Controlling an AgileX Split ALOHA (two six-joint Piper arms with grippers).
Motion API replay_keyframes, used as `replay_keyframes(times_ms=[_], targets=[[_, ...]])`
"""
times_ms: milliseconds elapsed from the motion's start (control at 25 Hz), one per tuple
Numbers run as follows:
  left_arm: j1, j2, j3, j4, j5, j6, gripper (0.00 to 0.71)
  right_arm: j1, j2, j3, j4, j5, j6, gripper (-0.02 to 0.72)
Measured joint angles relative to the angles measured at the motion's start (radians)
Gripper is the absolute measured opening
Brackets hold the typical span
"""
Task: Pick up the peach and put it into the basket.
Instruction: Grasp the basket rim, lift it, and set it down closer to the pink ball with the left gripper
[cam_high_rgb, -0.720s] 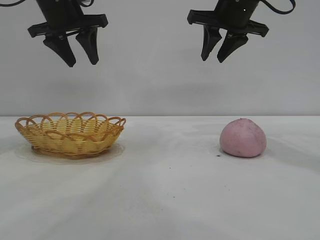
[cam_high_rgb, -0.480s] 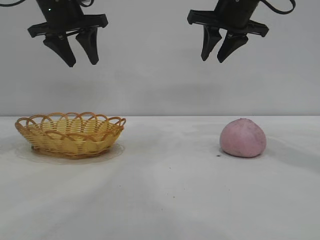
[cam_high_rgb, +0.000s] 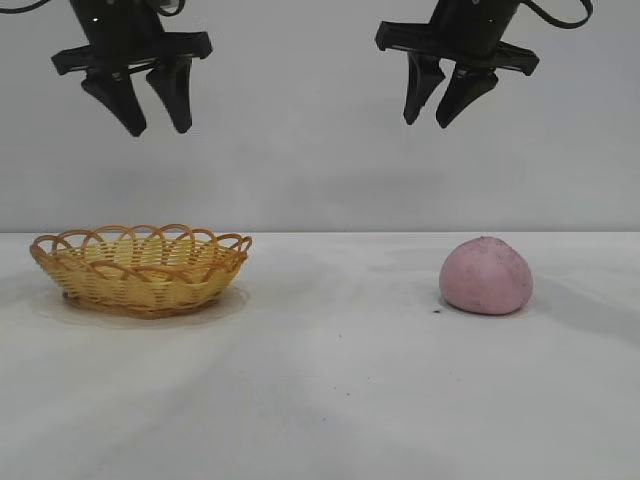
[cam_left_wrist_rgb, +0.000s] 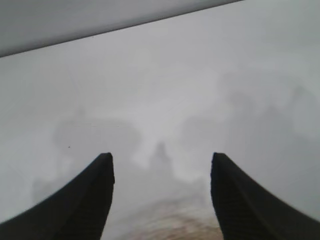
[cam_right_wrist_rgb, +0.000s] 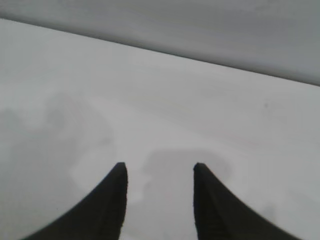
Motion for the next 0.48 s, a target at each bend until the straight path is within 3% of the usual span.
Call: replay_keyframes(times_ms=[200, 440, 480], targets=[[0.000, 0.058, 0.000, 0.002, 0.079, 0.026, 0.421, -0.002, 0.000, 0.000, -0.003, 0.034, -0.015, 0.274], [0.002, 0.070, 0.050, 0.008, 0.092, 0.050, 0.421, -0.004, 0.000, 0.000, -0.005, 0.041, -0.024, 0.274], [0.006, 0.070, 0.060, 0.001, 0.090, 0.056, 0.366, -0.004, 0.000, 0.000, -0.005, 0.041, -0.025, 0.274]])
